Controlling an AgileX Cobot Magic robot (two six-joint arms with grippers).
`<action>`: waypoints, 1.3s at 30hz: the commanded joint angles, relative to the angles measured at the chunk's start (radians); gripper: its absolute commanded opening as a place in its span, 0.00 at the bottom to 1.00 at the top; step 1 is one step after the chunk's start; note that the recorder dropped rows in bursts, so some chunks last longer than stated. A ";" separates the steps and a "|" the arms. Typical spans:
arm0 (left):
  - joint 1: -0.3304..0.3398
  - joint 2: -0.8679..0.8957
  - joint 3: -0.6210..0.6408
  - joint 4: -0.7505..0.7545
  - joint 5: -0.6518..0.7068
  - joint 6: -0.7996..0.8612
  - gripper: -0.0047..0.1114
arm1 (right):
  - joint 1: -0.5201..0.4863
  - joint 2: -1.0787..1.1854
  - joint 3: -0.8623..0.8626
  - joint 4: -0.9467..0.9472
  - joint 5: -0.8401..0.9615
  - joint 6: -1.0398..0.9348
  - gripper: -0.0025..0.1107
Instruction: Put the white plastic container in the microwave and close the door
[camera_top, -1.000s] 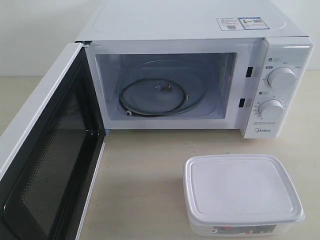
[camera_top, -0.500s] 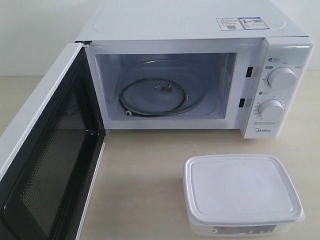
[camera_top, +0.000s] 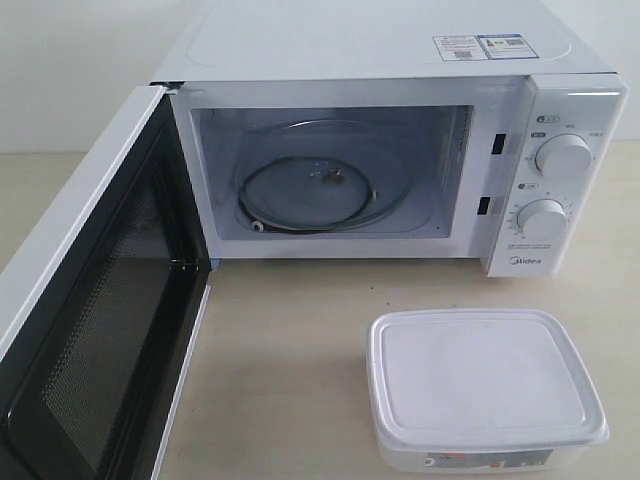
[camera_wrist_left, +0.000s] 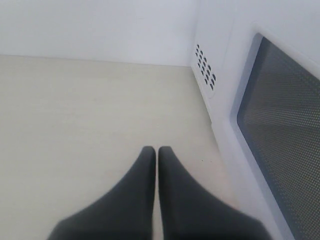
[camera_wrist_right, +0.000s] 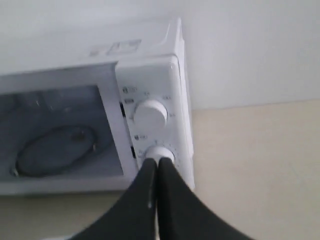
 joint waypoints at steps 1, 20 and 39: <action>0.004 -0.003 0.000 0.000 -0.008 -0.002 0.08 | -0.001 0.004 -0.008 0.108 -0.120 0.062 0.02; 0.004 -0.003 0.000 0.000 -0.006 -0.002 0.08 | 0.061 0.757 -0.165 0.237 0.225 -0.294 0.02; 0.004 -0.003 0.000 0.000 -0.008 -0.002 0.08 | 0.180 0.945 -0.269 0.250 0.564 -0.424 0.02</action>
